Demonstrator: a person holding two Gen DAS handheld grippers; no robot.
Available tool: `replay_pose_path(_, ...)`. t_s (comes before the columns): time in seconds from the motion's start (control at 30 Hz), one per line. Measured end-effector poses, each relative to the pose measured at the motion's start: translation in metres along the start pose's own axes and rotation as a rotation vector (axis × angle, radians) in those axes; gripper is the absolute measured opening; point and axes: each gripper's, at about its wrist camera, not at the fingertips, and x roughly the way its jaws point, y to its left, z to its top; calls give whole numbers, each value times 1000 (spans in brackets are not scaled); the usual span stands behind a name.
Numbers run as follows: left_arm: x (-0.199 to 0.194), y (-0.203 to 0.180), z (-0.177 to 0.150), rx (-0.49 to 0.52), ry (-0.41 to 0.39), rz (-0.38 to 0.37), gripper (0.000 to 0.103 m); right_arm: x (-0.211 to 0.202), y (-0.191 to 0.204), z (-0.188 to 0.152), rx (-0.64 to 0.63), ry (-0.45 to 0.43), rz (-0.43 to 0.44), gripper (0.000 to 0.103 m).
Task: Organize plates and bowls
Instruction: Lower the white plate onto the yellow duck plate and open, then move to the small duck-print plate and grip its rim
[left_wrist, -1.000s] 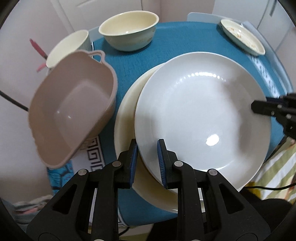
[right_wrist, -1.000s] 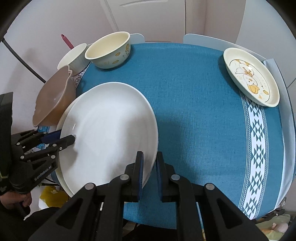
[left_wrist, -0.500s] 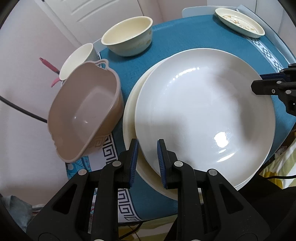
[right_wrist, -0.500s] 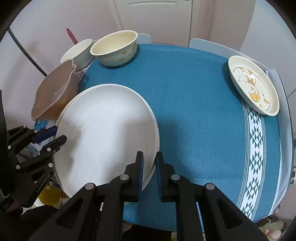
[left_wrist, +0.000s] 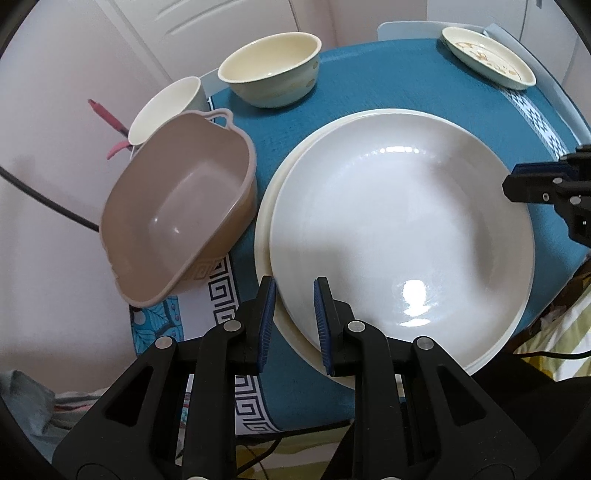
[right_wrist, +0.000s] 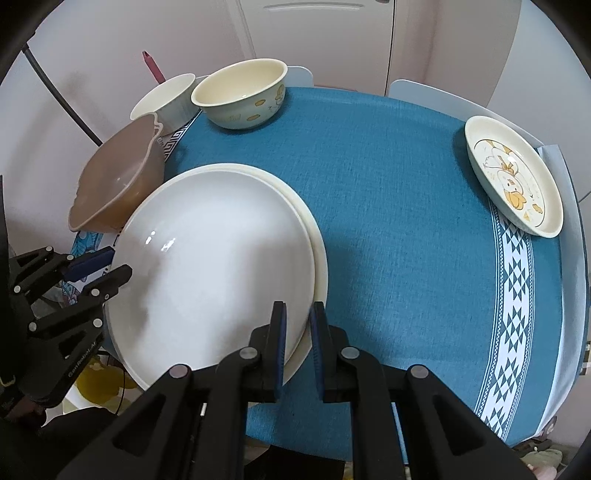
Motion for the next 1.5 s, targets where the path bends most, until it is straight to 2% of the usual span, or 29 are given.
replay_pose_path(0.1, -11, 3, 3, -12, -28, -16, 18, -9, -3, 1, 16, -33, 22, 12)
replay_pose_path(0.37, -61, 14, 28, -66, -181, -72, 20, -47, -20, 8, 79, -121, 65, 12)
replay_pose_path(0.43, -68, 17, 37, -76, -209, -99, 20, -59, -22, 6, 97, -153, 54, 19)
replay_pose_path(0.47, -71, 16, 41, -79, -220, -113, 20, -65, -25, 5, 107, -171, 48, 40)
replay_pose_path(0.5, -74, 16, 45, -79, -235, -133, 20, -73, -29, 4, 118, -195, 46, 76)
replay_pose_path(0.53, -76, 15, 47, -77, -247, -149, 21, -80, -32, 3, 127, -217, 45, 92)
replay_pose_path(0.57, -79, 12, 51, -71, -257, -161, 22, -88, -36, 0, 139, -246, 40, 102)
replay_pose_path(0.63, -81, 7, 57, -52, -269, -185, 26, -102, -45, -6, 176, -284, 14, 102)
replay_pose_path(0.7, -83, 1, 62, -46, -286, -234, 44, -108, -52, -8, 210, -303, -11, 102)
replay_pose_path(0.73, -84, -1, 63, -47, -297, -254, 74, -112, -56, -12, 232, -314, -24, 102)
replay_pose_path(0.77, -87, -3, 65, -50, -320, -269, 89, -115, -60, -15, 247, -319, -31, 102)
replay_pose_path(0.8, -92, -5, 67, -49, -356, -280, 97, -118, -64, -19, 267, -328, -41, 102)
replay_pose_path(0.9, -99, -14, 78, -4, -386, -324, 101, -126, -74, -31, 316, -344, -82, 102)
replay_pose_path(1.1, -95, -31, 125, 54, -356, -439, 101, -148, -96, -42, 367, -399, -168, 102)
replay_pose_path(1.17, -93, -34, 147, 52, -344, -490, 101, -157, -106, -39, 379, -420, -194, 102)
replay_pose_path(1.3, -87, -50, 194, 62, -319, -538, 101, -175, -129, -26, 407, -454, -280, 102)
replay_pose_path(1.4, -87, -62, 221, 70, -347, -565, 102, -188, -146, -12, 401, -480, -319, 102)
replay_pose_path(1.47, -78, -76, 238, 86, -350, -579, 103, -187, -161, -5, 406, -454, -312, 102)
replay_pose_path(1.5, -69, -83, 246, 97, -320, -579, 103, -181, -172, -1, 431, -433, -305, 102)
